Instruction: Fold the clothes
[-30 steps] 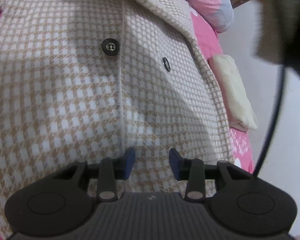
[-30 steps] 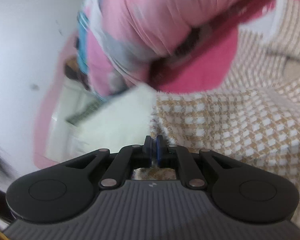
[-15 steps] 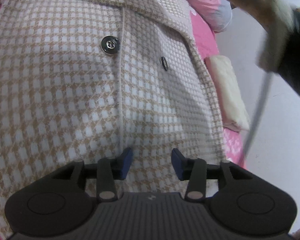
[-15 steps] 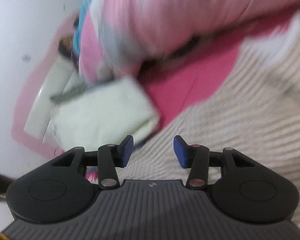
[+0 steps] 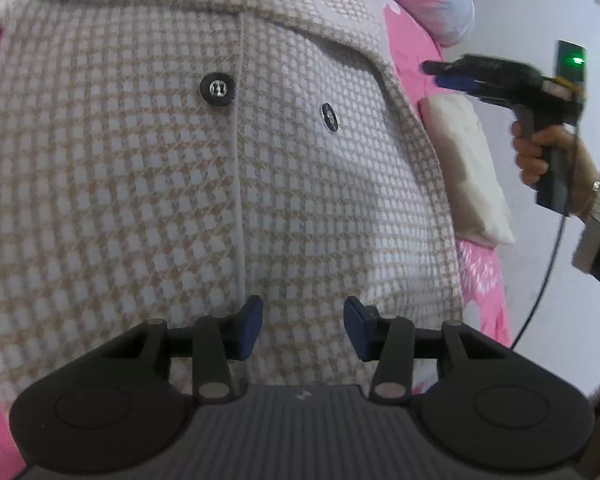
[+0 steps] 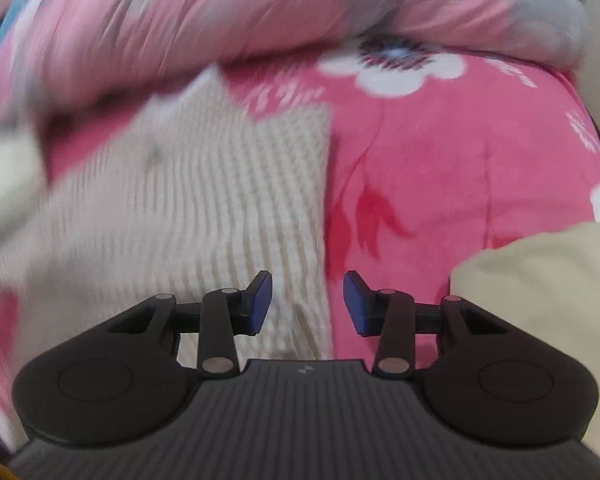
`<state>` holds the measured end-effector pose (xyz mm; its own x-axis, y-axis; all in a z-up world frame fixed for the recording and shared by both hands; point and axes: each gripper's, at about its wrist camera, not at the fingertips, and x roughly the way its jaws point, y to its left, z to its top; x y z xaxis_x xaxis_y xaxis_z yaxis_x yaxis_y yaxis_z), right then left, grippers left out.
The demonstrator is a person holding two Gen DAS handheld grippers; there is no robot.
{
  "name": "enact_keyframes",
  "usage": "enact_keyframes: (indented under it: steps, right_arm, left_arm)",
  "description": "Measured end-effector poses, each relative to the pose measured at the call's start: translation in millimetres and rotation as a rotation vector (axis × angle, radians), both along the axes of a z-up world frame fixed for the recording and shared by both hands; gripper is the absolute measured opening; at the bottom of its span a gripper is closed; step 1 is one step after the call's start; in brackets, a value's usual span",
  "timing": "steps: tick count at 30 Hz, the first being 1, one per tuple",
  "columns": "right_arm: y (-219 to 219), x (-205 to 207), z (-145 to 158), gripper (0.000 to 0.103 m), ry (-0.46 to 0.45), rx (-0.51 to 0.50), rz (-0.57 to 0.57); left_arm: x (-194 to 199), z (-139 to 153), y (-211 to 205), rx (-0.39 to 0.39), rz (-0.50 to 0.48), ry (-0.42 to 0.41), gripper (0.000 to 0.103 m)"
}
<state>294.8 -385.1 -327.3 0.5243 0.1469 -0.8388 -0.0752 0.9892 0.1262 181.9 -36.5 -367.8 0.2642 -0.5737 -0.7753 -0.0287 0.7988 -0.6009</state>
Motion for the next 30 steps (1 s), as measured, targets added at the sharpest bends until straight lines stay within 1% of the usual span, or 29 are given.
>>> enact_keyframes:
  steps: [1, 4, 6, 7, 9, 11, 14, 16, 17, 19, 20, 21, 23, 25, 26, 29, 30]
  right_arm:
    - [3, -2, -5, 0.04, 0.008, -0.022, 0.047]
    - [11, 3, -8, 0.038, -0.043, 0.014, 0.091]
    - [-2, 13, -9, 0.035, -0.082, 0.053, 0.029]
    - [-9, 18, -9, 0.024, -0.102, 0.073, -0.005]
    - [-23, 29, -9, 0.015, -0.142, 0.112, -0.073]
    - [-33, 45, -12, 0.012, -0.175, 0.105, -0.106]
    - [-23, 76, -23, 0.009, -0.199, 0.123, -0.078]
    - [-16, 97, -31, 0.008, -0.214, 0.135, -0.058]
    - [-8, 108, -40, 0.008, -0.198, 0.142, -0.033]
    - [9, 128, -60, 0.008, -0.161, 0.157, 0.019]
    - [20, 136, -72, 0.008, -0.117, 0.161, 0.056]
    - [29, 139, -81, 0.008, -0.089, 0.144, 0.08]
    - [40, 137, -77, 0.008, -0.099, 0.093, 0.138]
    - [30, 127, -53, 0.008, -0.166, 0.123, 0.124]
    - [20, 123, -41, 0.008, -0.204, 0.131, 0.089]
    - [-9, 124, -34, 0.008, -0.237, 0.103, -0.032]
    - [-12, 131, -41, 0.008, -0.216, 0.101, -0.049]
  left_arm:
    - [1, 6, 1, 0.016, -0.007, -0.001, 0.046]
    - [10, 27, 9, 0.078, -0.007, -0.034, 0.046]
    - [21, 42, 20, 0.121, 0.019, -0.066, 0.046]
    - [33, 46, 24, 0.144, 0.04, -0.089, 0.046]
    - [60, 53, 29, 0.19, 0.089, -0.143, 0.045]
    - [89, 56, 31, 0.241, 0.122, -0.204, 0.045]
    - [134, 59, 29, 0.319, 0.167, -0.293, 0.045]
    - [159, 53, 23, 0.382, 0.182, -0.335, 0.046]
    - [169, 48, 22, 0.415, 0.186, -0.346, 0.046]
    - [181, 36, 21, 0.49, 0.2, -0.333, 0.046]
    - [187, 26, 21, 0.531, 0.207, -0.309, 0.045]
    - [189, 20, 23, 0.568, 0.216, -0.282, 0.045]
    - [187, 15, 32, 0.605, 0.247, -0.237, 0.044]
    - [180, 16, 41, 0.616, 0.261, -0.238, 0.044]
    - [178, 15, 45, 0.623, 0.26, -0.235, 0.042]
    - [175, 12, 54, 0.609, 0.248, -0.234, 0.039]
    - [175, 11, 53, 0.614, 0.243, -0.235, 0.04]
